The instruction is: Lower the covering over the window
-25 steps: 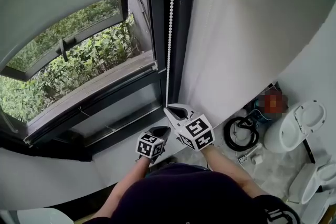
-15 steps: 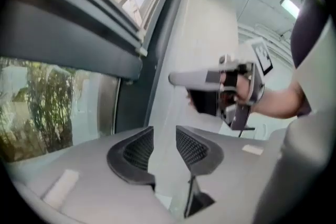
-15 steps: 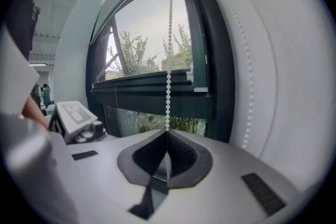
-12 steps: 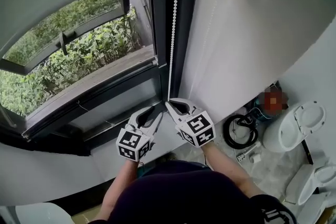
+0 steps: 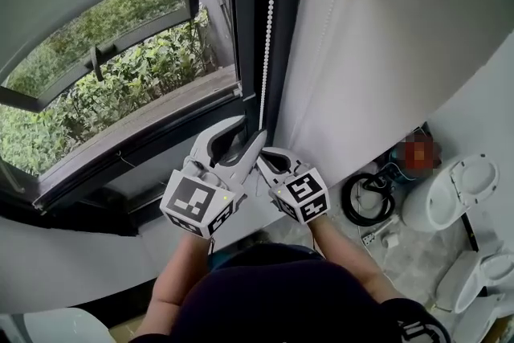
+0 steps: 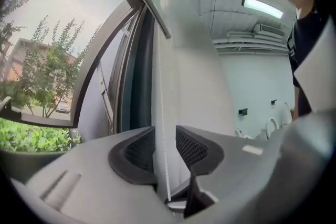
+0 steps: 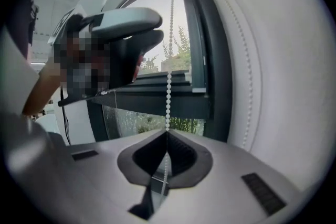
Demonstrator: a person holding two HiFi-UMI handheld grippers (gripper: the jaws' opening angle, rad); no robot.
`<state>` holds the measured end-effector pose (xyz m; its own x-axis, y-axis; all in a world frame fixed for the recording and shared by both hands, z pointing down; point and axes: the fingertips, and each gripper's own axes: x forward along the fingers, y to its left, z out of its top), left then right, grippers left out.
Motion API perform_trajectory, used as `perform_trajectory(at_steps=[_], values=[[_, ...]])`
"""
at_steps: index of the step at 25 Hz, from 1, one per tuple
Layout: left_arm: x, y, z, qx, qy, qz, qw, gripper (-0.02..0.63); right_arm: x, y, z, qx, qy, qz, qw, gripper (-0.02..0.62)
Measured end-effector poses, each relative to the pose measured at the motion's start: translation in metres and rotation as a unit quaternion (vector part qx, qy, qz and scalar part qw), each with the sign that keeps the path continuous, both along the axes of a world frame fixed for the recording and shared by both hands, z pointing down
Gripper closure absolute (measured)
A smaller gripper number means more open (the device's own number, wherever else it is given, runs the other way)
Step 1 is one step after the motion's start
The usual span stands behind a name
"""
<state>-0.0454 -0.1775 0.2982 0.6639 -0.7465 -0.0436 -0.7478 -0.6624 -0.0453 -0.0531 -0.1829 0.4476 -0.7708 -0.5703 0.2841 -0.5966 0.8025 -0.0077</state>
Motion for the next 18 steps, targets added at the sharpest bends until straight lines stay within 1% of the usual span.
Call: perform_trajectory(at_steps=[3, 6, 8, 9, 10, 14, 16, 18], values=[[0.008, -0.007, -0.018, 0.012, -0.007, 0.01, 0.9999, 0.482, -0.002, 0.001, 0.0, 0.001, 0.001, -0.001, 1.0, 0.581], [0.011, -0.015, -0.031, 0.023, -0.016, 0.007, 0.9996, 0.508, -0.002, 0.0, 0.0, 0.002, 0.001, 0.0, 1.0, 0.581], [0.011, -0.019, -0.033, 0.021, -0.019, 0.005, 0.9996, 0.517, -0.003, 0.001, 0.0, 0.003, 0.0, 0.001, 1.0, 0.582], [0.011, -0.021, -0.032, 0.016, -0.019, 0.006, 0.9997, 0.542, -0.003, 0.001, 0.0, 0.003, 0.0, 0.001, 1.0, 0.581], [0.012, -0.021, -0.031, 0.012, -0.017, 0.009, 0.9998, 0.589, -0.003, 0.001, 0.0, 0.003, 0.0, 0.001, 1.0, 0.581], [0.014, -0.018, -0.03, 0.006, -0.002, 0.024, 0.9997, 0.594, -0.003, -0.001, 0.001, 0.002, -0.003, 0.001, 1.0, 0.581], [0.013, -0.017, -0.031, 0.011, -0.004, 0.021, 0.9997, 0.594, -0.003, -0.002, 0.0, 0.002, -0.004, 0.002, 1.0, 0.583], [0.011, -0.018, -0.031, 0.02, -0.014, 0.014, 0.9996, 0.595, -0.005, -0.002, 0.001, 0.002, -0.002, 0.001, 1.0, 0.583]])
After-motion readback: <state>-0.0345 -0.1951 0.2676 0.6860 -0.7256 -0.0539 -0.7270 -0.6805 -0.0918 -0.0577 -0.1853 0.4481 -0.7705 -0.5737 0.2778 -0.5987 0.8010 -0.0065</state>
